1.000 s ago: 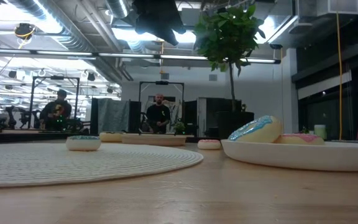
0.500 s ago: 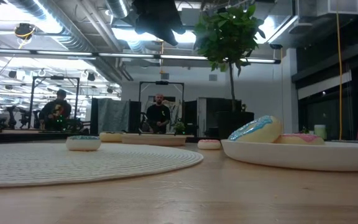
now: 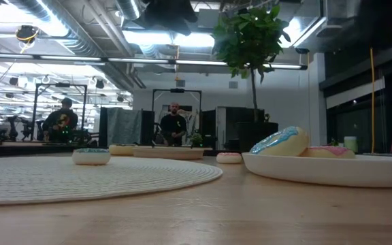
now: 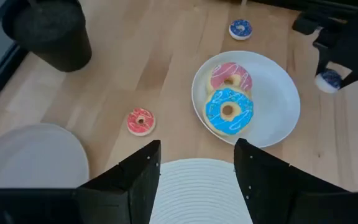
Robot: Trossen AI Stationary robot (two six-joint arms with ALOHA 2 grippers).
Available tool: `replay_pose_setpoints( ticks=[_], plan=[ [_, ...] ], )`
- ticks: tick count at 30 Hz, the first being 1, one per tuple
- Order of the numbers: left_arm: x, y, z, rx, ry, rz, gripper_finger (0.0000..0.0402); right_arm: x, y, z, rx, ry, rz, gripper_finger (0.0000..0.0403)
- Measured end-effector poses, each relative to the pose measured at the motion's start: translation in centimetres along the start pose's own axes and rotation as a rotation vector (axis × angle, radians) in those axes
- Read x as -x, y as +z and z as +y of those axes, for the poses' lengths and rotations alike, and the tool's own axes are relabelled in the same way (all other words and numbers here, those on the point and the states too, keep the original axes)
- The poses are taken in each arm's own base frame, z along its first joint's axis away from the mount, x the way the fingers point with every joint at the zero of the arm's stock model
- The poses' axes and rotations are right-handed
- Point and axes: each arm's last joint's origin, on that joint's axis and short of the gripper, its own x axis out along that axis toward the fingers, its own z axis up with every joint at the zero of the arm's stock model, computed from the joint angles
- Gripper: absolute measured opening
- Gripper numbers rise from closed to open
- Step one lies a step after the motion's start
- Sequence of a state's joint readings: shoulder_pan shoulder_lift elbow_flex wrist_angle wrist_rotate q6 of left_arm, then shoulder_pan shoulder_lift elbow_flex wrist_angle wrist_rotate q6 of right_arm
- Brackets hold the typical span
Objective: Pick & Place donuts
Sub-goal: Put the bottom small purple donut on the brown plate
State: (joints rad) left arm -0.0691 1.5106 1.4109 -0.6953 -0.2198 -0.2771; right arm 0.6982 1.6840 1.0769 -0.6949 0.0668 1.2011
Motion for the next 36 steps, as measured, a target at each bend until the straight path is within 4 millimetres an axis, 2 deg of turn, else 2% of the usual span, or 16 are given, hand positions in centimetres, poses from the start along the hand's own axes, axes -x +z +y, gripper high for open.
replay_pose_setpoints(
  ticks=[5, 12, 16, 21, 25, 30, 36],
  plan=[
    [1.1, -0.4, 0.9, -0.021, 0.024, 0.044, 0.0196, 1.0, 2.9, -0.2, 0.048, -0.033, -0.097, 0.017],
    [1.1, -0.6, 0.9, -0.058, 0.027, 0.059, 0.0196, 3.5, 8.1, -0.2, 0.096, -0.048, -0.289, 0.017],
    [1.3, -0.7, 0.5, -0.142, 0.034, 0.053, 0.0196, 5.2, 10.3, -0.2, 0.131, -0.037, -0.356, 0.017],
    [2.1, -1.1, -0.3, -0.3, 0.044, 0.051, 0.0196, 7.5, 12.0, -0.4, 0.156, 0.005, -0.421, 0.017],
    [3.1, -0.9, -1.5, -0.448, 0.039, -0.018, 0.0196, 9.5, 13.1, -0.7, 0.174, 0.099, -0.487, 0.017],
    [4.3, -0.5, -2.8, -0.567, 0.062, -0.132, 0.0196, 11.7, 13.6, -1.5, 0.2, 0.188, -0.521, 0.017],
    [4.8, -0.1, -4.0, -0.68, 0.046, -0.214, 0.0196, 13.8, 14.1, -2.5, 0.225, 0.328, -0.512, 0.017]
  ],
)
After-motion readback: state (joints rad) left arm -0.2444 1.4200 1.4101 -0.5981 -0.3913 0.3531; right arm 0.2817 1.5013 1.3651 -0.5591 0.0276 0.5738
